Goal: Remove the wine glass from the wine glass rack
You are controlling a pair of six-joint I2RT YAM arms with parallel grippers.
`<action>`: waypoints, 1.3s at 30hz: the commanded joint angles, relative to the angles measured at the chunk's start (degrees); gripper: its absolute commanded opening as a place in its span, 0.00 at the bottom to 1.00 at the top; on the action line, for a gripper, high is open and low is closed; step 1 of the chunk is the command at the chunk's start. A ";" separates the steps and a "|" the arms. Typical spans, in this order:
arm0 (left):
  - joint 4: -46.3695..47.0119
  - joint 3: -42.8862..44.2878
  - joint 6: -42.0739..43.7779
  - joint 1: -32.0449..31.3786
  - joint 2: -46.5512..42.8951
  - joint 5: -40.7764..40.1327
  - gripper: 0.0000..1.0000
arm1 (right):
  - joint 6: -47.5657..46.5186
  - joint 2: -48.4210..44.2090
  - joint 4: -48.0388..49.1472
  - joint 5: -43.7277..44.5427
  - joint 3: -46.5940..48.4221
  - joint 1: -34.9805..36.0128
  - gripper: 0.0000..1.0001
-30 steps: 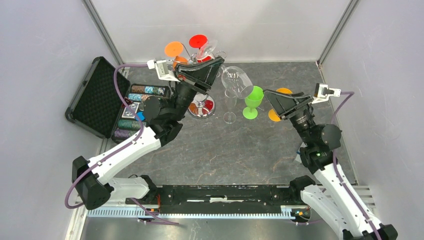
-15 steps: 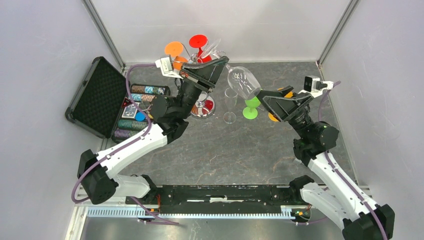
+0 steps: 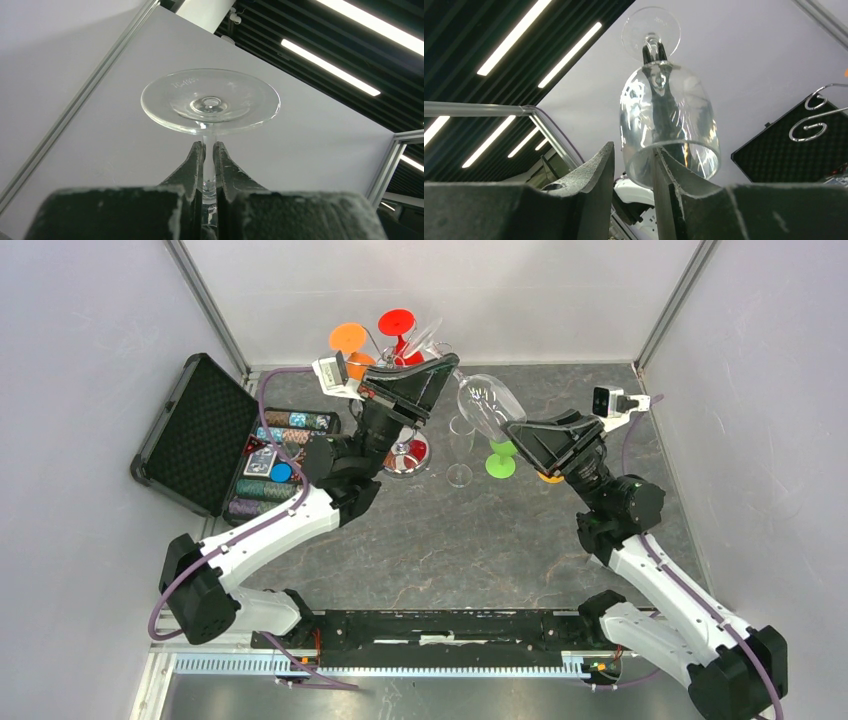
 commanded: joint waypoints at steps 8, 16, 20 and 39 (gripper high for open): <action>6.29 -1.48 -1.15 0.00 -1.26 2.10 0.02 | -7.81 -0.31 -3.20 3.59 5.77 0.28 0.32; 4.21 -3.25 1.46 0.00 -3.60 2.50 0.37 | -14.75 -1.49 -11.32 6.01 8.71 0.29 0.00; -1.50 -3.29 3.24 0.00 -5.48 3.47 0.86 | -21.79 -2.11 -17.26 8.62 11.79 0.25 0.00; -46.43 -4.39 26.00 0.09 -20.00 1.34 1.00 | -86.99 -2.54 -63.60 62.77 33.94 0.20 0.00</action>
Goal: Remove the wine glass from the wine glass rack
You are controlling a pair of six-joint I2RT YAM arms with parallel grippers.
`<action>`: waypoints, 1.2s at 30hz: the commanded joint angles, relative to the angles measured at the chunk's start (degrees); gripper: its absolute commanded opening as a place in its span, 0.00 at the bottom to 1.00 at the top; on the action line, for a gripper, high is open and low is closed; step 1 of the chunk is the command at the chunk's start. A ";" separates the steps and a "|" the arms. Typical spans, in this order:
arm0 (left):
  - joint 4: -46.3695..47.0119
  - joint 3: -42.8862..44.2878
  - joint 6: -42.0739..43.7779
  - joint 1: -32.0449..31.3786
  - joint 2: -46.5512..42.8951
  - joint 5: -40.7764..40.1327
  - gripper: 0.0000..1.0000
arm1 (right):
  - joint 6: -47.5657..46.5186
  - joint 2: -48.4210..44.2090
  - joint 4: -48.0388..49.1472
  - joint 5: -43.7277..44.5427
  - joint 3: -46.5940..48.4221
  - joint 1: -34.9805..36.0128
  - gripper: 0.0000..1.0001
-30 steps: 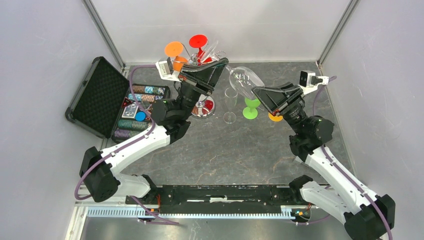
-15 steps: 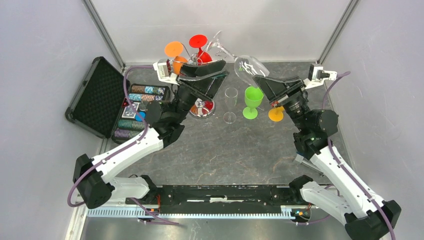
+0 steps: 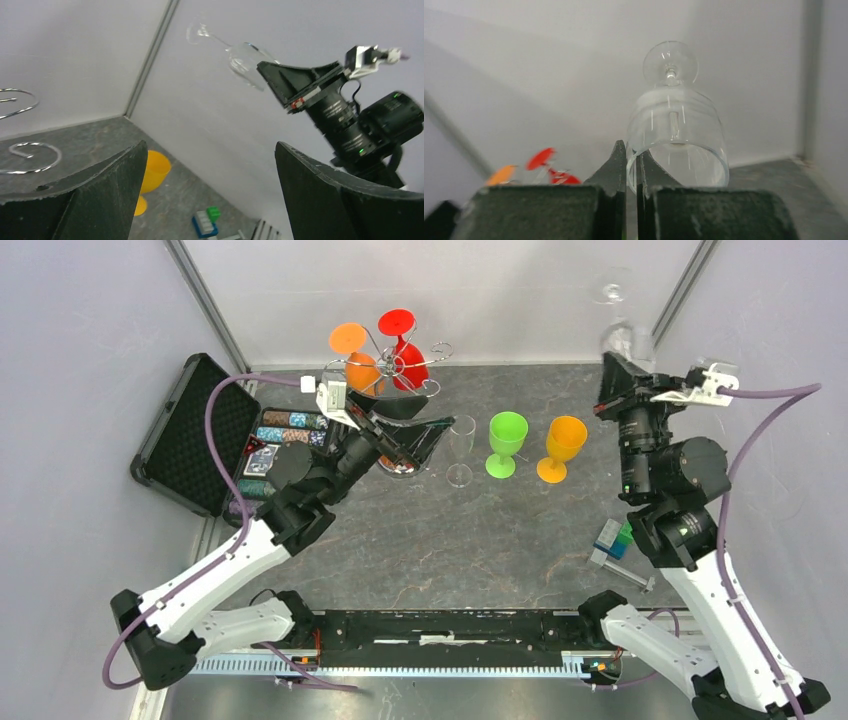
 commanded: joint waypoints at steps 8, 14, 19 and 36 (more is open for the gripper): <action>-31.48 5.35 16.21 -0.13 -5.77 -11.66 1.00 | -27.91 18.28 -35.36 23.45 16.60 -9.44 0.00; -33.74 3.71 17.21 -0.13 -8.49 -11.28 1.00 | -22.79 23.92 -42.90 -3.04 13.09 -28.25 0.00; -35.12 2.80 17.56 -0.13 -9.98 -12.77 1.00 | -23.66 28.70 -46.79 -17.34 11.03 -35.74 0.00; -33.82 0.60 19.01 -0.13 -10.51 -12.97 1.00 | -27.70 34.34 -52.16 -25.35 11.08 -33.97 0.00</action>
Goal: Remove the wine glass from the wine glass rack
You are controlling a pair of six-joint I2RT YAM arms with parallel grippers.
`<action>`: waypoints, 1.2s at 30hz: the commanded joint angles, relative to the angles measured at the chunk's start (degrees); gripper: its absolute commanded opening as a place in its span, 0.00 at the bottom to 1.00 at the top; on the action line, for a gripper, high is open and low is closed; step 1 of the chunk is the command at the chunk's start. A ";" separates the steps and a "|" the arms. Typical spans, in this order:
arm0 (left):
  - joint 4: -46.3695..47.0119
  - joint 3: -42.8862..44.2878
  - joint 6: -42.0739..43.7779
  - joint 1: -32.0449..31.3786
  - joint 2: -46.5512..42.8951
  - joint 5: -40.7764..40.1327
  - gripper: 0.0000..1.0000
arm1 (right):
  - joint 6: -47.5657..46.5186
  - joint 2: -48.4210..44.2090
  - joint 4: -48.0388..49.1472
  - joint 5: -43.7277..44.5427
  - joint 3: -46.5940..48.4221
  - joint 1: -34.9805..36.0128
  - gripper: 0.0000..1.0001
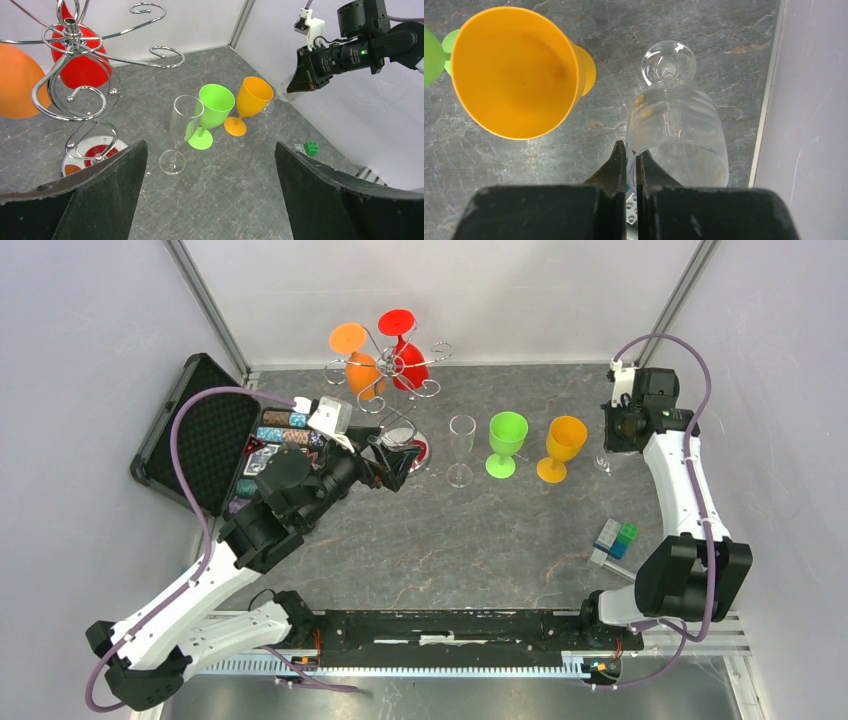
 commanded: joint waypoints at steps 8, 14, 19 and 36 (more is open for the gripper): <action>1.64 0.51 2.25 -0.13 1.08 1.60 1.00 | -5.03 -0.63 -1.59 1.10 -1.27 6.99 0.02; 1.07 0.43 1.49 -0.13 1.28 2.17 1.00 | -4.99 -2.06 -1.83 5.45 -2.50 7.45 0.04; 0.58 0.44 1.24 -0.13 1.03 2.35 1.00 | -5.04 -2.53 -1.80 4.74 -3.23 7.68 0.10; 1.05 0.73 1.99 -0.13 1.24 0.89 1.00 | -3.57 -1.65 -1.50 11.60 -1.20 7.74 0.36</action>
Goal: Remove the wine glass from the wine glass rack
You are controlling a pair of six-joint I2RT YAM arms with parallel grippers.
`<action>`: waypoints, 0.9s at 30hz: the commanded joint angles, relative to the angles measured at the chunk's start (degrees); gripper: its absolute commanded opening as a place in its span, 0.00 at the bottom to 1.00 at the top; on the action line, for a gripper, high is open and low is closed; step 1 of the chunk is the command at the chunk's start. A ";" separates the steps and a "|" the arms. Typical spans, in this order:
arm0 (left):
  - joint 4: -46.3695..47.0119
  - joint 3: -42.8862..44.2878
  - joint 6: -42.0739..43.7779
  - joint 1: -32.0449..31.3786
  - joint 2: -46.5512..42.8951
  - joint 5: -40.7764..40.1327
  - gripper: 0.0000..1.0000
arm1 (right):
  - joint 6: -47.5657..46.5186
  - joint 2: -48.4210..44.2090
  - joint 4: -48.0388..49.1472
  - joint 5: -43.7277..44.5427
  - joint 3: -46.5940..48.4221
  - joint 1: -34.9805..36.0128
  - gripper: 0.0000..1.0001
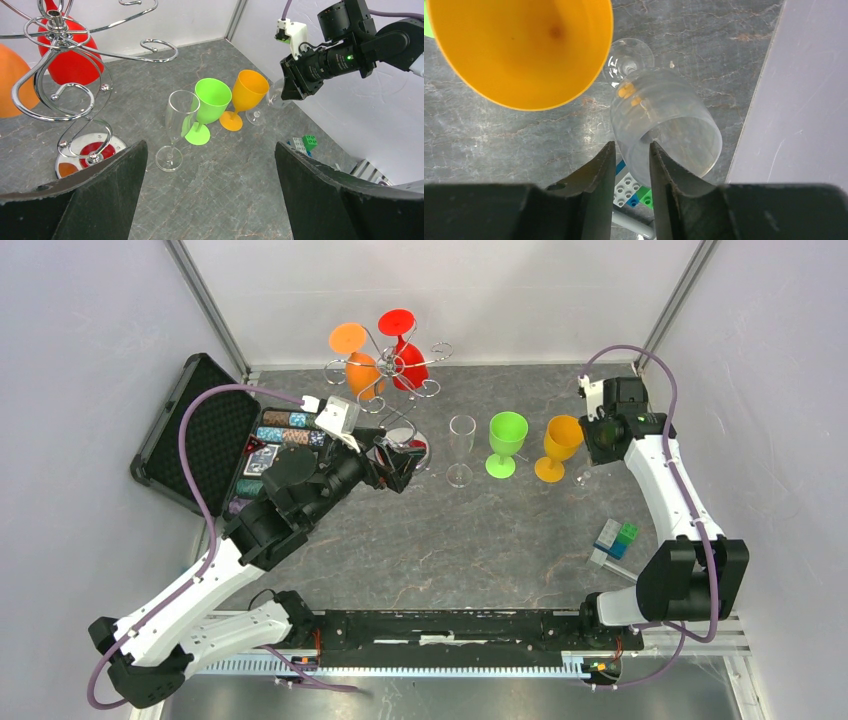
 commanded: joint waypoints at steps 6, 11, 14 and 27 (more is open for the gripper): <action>6.35 1.64 2.65 -0.13 2.05 -2.92 1.00 | 3.15 0.10 0.49 5.80 6.00 0.20 0.45; 6.89 5.60 4.82 -0.12 5.87 -6.09 1.00 | 3.68 0.16 1.61 5.13 8.02 0.17 0.49; 7.34 7.77 5.86 -0.13 8.08 -8.41 1.00 | 3.96 0.20 2.08 4.07 9.98 0.15 0.49; -0.12 19.55 -6.75 16.09 15.10 1.92 1.00 | 8.84 -9.95 12.24 -6.10 6.61 0.17 0.57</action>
